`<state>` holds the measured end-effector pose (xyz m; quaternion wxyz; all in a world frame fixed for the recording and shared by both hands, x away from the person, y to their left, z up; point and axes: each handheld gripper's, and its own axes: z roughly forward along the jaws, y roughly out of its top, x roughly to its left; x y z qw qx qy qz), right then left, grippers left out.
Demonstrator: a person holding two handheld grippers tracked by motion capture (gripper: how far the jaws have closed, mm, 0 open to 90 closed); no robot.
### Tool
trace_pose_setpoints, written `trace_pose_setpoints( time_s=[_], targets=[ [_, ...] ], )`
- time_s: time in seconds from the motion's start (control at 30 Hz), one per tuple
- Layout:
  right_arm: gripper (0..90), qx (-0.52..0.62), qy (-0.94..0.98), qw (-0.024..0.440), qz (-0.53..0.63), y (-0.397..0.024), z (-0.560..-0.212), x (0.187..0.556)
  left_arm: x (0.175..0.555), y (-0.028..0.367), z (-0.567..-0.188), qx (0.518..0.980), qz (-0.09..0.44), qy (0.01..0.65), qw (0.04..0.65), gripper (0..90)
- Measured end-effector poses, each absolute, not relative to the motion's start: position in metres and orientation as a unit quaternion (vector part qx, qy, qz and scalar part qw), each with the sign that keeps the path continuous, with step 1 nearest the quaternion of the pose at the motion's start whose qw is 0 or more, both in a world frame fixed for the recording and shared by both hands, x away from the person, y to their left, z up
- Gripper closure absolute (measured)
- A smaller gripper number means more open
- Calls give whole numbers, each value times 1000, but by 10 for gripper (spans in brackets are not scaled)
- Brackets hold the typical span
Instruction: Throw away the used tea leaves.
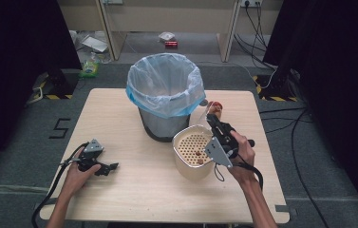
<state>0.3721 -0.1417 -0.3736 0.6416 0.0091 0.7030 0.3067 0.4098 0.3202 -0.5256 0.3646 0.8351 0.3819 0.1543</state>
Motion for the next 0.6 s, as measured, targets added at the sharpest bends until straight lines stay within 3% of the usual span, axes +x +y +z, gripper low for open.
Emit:
trace_pose_setpoints(
  time_s=[0.23, 0.6],
  targets=[
    [869, -27, 667, 692, 274, -136, -379, 371, 410, 320, -526, 835, 154, 382, 365, 0],
    [867, -78, 657, 714, 228, -131, -385, 374, 410, 320, -526, 835, 154, 382, 365, 0]
  ],
)
